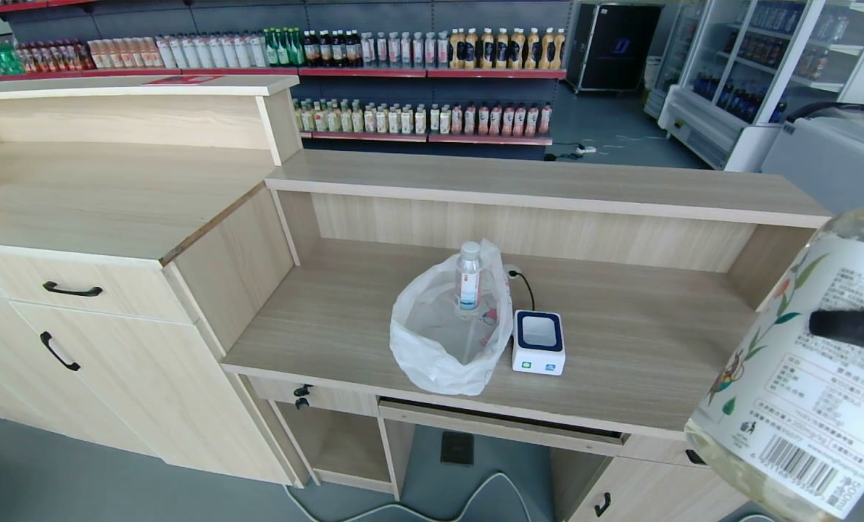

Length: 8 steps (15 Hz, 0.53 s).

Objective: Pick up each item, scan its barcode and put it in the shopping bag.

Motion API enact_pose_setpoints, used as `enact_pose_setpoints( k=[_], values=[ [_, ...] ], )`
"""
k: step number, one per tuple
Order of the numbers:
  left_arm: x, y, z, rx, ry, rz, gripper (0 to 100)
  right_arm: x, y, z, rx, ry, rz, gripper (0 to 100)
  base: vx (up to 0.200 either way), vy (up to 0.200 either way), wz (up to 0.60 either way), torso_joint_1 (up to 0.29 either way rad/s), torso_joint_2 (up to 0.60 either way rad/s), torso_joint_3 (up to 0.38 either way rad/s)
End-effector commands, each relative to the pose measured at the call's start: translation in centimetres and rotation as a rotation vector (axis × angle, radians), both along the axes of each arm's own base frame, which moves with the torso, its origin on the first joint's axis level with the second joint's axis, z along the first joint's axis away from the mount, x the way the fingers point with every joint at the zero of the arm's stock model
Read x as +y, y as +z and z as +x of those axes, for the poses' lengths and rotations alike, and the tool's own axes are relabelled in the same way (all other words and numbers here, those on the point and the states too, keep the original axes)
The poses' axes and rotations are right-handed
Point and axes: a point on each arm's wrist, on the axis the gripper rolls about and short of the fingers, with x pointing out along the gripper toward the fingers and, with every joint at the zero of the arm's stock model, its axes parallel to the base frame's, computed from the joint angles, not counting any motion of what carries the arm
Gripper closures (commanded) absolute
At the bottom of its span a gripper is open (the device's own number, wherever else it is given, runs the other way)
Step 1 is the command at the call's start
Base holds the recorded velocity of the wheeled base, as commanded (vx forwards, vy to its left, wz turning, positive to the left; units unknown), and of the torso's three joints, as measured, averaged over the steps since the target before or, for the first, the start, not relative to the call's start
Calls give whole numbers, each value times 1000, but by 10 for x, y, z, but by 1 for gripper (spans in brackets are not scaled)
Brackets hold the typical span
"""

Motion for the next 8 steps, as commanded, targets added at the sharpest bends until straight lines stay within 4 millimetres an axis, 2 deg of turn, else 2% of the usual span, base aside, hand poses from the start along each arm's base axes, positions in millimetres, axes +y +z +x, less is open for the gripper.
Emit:
enact_pose_setpoints(
  k=[1,8],
  values=[
    [0,0,0,0,1,0,0,0,0,0,1,2,-1,100,0,0,0,0,0,0],
    [0,0,0,0,1,0,0,1,-1,1,7,2,-3,100,0,0,0,0,0,0]
  ],
)
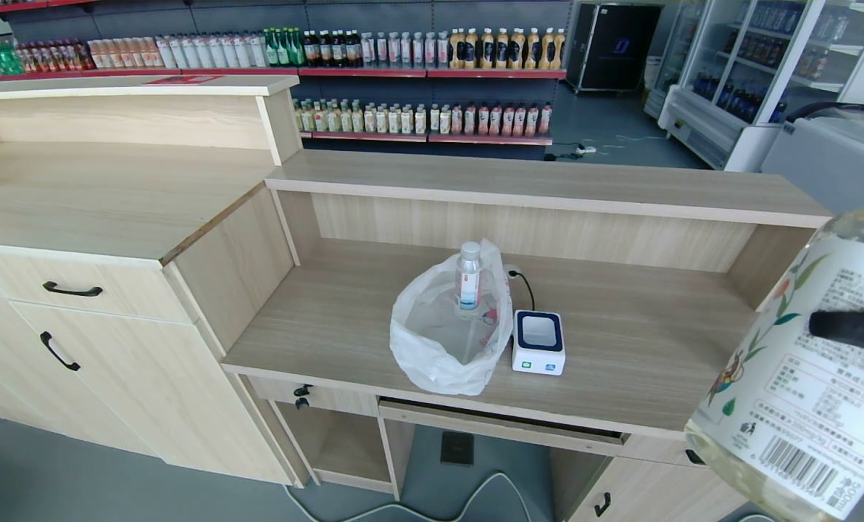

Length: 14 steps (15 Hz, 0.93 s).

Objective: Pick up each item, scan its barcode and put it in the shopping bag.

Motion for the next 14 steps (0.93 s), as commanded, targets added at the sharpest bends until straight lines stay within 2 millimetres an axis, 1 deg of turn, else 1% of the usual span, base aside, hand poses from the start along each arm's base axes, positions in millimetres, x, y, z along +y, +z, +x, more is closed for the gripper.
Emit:
enact_pose_setpoints(
  k=[1,10,12,13,14],
  values=[
    [0,0,0,0,0,0,0,0,-1,1,5,1,-2,100,0,0,0,0,0,0],
    [0,0,0,0,0,0,0,-2,0,1,-1,-22,-2,100,0,0,0,0,0,0],
    [0,0,0,0,0,0,0,-5,-5,14,-23,-121,-58,100,0,0,0,0,0,0],
    [0,0,0,0,0,0,0,-8,-20,35,-61,-245,-192,100,0,0,0,0,0,0],
    [0,0,0,0,0,0,0,-14,-33,52,-99,-341,-295,100,0,0,0,0,0,0]
  ],
)
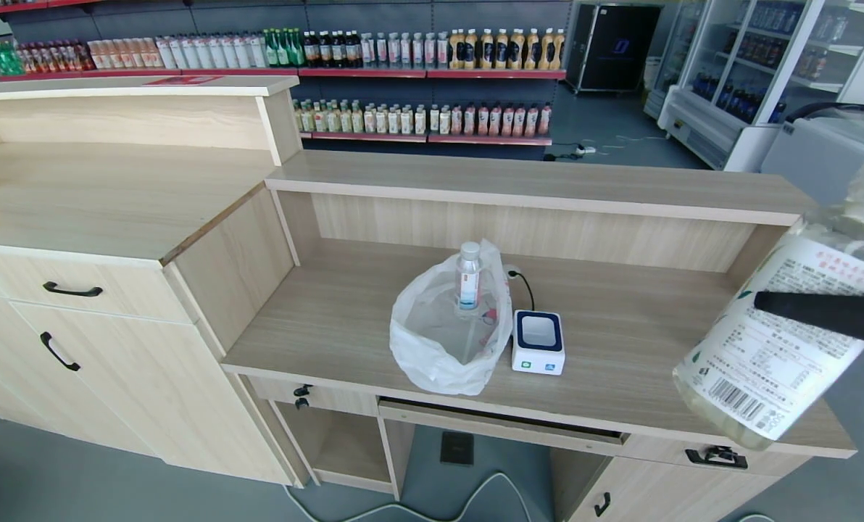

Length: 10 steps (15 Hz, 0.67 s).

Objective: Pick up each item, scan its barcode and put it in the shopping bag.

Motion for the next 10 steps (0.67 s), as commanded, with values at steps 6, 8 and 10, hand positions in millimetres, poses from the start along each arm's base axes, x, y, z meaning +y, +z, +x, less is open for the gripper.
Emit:
enact_pose_setpoints(
  k=[6,8,10],
  values=[
    [0,0,0,0,1,0,0,-50,-84,115,-58,-808,-643,100,0,0,0,0,0,0],
    [0,0,0,0,1,0,0,-57,-88,124,-125,-832,-709,100,0,0,0,0,0,0],
    [0,0,0,0,1,0,0,-64,-95,130,-186,-837,-804,100,0,0,0,0,0,0]
  ],
)
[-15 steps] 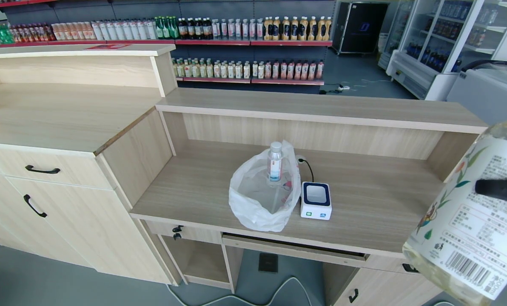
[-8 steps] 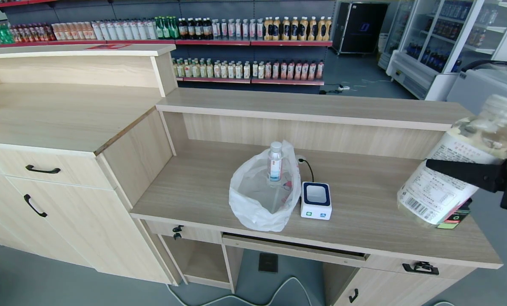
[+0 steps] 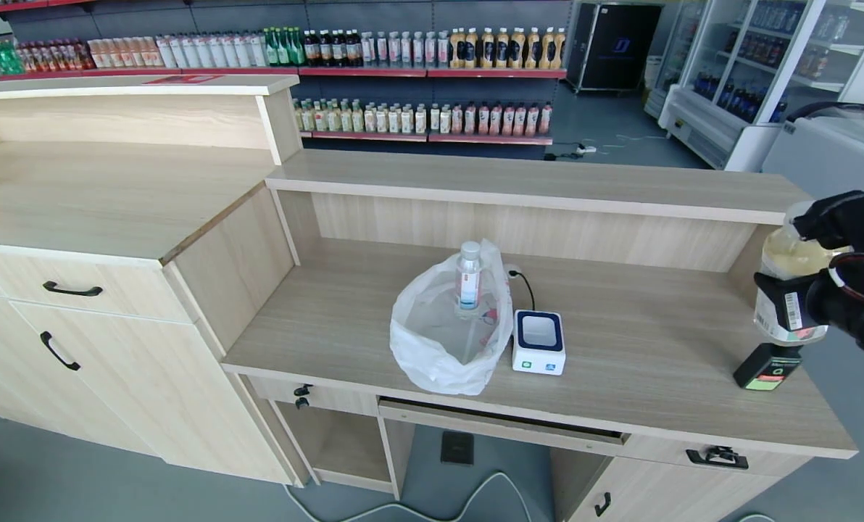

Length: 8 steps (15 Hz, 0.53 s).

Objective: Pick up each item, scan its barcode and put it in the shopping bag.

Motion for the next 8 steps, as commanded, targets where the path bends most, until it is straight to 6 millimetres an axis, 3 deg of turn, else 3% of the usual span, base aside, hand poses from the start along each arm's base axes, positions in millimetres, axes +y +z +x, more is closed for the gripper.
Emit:
enact_pose_setpoints(
  k=[1,3,8],
  values=[
    [0,0,0,0,1,0,0,-12,-26,15,62,-31,-74,100,0,0,0,0,0,0],
    [0,0,0,0,1,0,0,-22,-33,20,55,-30,-128,100,0,0,0,0,0,0],
    [0,0,0,0,1,0,0,-30,-45,32,27,39,-252,100,0,0,600,1,2,2]
  ],
)
